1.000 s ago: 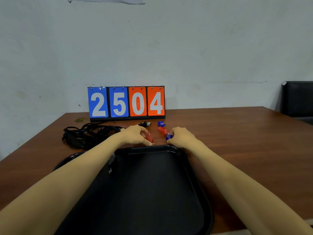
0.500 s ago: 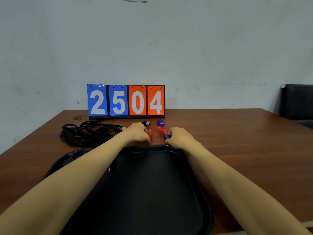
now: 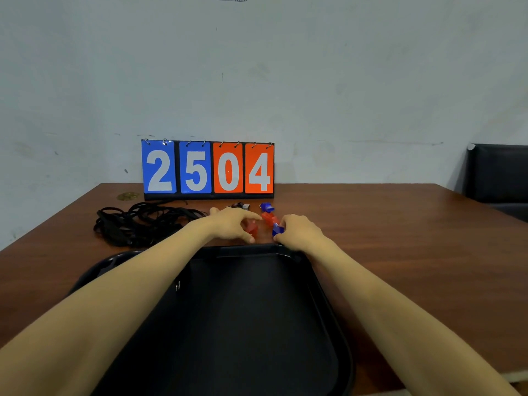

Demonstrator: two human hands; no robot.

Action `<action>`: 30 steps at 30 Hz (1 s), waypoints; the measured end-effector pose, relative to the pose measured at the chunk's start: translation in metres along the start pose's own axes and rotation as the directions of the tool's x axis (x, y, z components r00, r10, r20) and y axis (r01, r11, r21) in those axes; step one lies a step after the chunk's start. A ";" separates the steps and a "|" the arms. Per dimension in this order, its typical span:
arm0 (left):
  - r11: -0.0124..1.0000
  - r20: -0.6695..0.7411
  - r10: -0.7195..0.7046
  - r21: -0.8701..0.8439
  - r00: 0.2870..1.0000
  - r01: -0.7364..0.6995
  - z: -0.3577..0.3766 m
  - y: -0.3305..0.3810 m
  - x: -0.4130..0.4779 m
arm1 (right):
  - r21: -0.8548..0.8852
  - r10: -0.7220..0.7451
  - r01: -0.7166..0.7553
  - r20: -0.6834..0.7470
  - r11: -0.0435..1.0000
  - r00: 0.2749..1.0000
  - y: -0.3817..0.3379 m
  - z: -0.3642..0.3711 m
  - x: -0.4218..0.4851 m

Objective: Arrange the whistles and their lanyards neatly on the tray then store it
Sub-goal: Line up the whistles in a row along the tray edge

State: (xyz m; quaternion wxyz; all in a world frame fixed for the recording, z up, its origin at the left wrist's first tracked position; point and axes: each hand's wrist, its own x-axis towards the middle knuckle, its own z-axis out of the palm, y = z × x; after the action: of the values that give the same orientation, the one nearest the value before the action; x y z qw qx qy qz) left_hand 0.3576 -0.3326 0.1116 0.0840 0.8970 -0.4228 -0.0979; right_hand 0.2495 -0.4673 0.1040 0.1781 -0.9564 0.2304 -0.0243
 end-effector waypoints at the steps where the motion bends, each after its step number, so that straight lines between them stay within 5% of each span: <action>1: 1.000 0.002 0.003 0.018 1.000 -0.003 -0.001 0.001 -0.001 | 0.000 0.002 -0.002 -0.001 1.000 1.000 0.000 0.000 0.000; 9: 1.000 -0.111 -0.005 -0.019 0.994 0.002 0.004 0.002 -0.008 | -0.004 0.015 -0.015 0.001 1.000 1.000 -0.001 -0.002 -0.002; 19: 0.938 -0.263 -0.175 -0.337 0.949 0.080 0.008 -0.011 -0.012 | -0.026 0.037 -0.038 -0.033 0.999 0.999 -0.003 -0.004 -0.005; 30: 0.896 -0.531 -0.214 -0.440 0.820 -0.051 -0.024 -0.004 -0.084 | 0.112 -0.102 0.146 -0.327 0.983 0.939 -0.033 -0.038 -0.045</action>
State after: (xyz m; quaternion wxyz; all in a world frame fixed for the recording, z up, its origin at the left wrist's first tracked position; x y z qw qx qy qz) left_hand 0.3140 -0.2628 0.1423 0.3994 0.8608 -0.3058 0.0773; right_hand 0.2183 -0.4321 0.1531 0.2008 -0.9381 0.1930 -0.2058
